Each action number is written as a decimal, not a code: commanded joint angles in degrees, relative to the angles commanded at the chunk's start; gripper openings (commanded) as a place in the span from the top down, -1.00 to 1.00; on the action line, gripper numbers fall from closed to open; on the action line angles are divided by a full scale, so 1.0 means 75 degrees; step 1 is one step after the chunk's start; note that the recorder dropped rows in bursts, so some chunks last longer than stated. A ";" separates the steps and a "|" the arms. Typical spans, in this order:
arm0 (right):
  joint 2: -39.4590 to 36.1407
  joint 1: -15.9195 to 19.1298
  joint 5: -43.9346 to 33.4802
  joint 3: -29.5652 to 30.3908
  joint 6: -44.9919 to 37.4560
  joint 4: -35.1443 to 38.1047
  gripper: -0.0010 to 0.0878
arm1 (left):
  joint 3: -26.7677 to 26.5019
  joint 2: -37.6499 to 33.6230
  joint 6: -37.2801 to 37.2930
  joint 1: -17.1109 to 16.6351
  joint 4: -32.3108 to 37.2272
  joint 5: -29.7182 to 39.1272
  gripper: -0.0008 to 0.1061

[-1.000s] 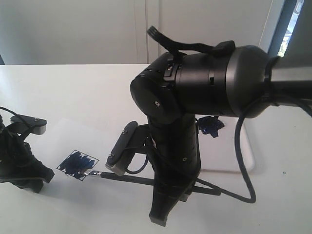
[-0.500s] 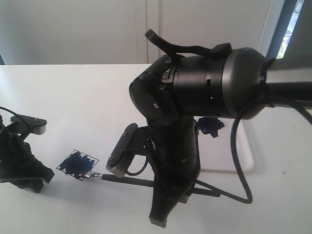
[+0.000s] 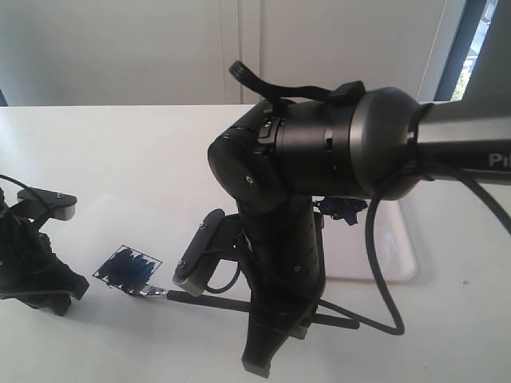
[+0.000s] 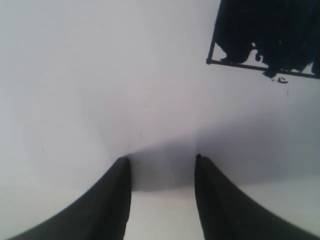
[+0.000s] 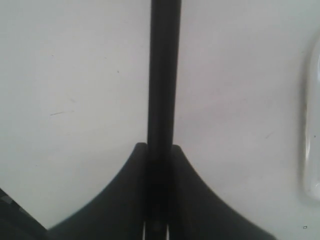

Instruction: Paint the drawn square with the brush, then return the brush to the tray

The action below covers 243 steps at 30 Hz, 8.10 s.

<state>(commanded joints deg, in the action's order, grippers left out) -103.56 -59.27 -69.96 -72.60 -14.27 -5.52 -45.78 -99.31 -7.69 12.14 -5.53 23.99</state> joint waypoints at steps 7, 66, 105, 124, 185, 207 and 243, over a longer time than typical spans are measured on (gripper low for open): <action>0.0000 0.0000 0.0000 0.0000 0.0018 -0.0068 0.98 | 0.0000 0.0000 0.0000 0.0000 0.0000 0.0000 0.11; 0.0111 0.0000 0.0058 0.0000 0.0260 -0.0098 0.98 | 0.0010 0.0808 -0.1342 0.0610 -0.1414 0.0029 0.24; -0.0446 0.0000 0.1675 -0.0441 0.0938 -0.1138 0.98 | 0.0010 0.0208 -0.1326 0.0610 -0.0959 -0.0402 0.24; -0.0904 0.0000 0.1087 -0.0657 0.0925 -0.1248 0.98 | 0.0010 0.0208 -0.1199 0.0610 -0.0959 -0.0402 0.24; -0.0355 0.0000 0.0000 -0.0605 0.0854 -0.0791 0.98 | 0.0010 0.0208 -0.0822 0.0610 -0.0959 -0.0402 0.24; 0.0265 0.0000 0.0000 0.0090 0.0761 -0.0365 0.98 | 0.0010 0.0208 -0.0624 0.0610 -0.0959 -0.0461 0.24; 0.0094 0.0000 0.0193 0.0414 0.1077 -0.0750 0.98 | 0.0010 0.0208 -0.0572 0.0610 -0.0959 -0.0599 0.24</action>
<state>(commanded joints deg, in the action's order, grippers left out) -102.86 -59.27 -68.52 -69.49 -6.19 -11.15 -45.71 -97.75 -11.98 16.72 -12.72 19.50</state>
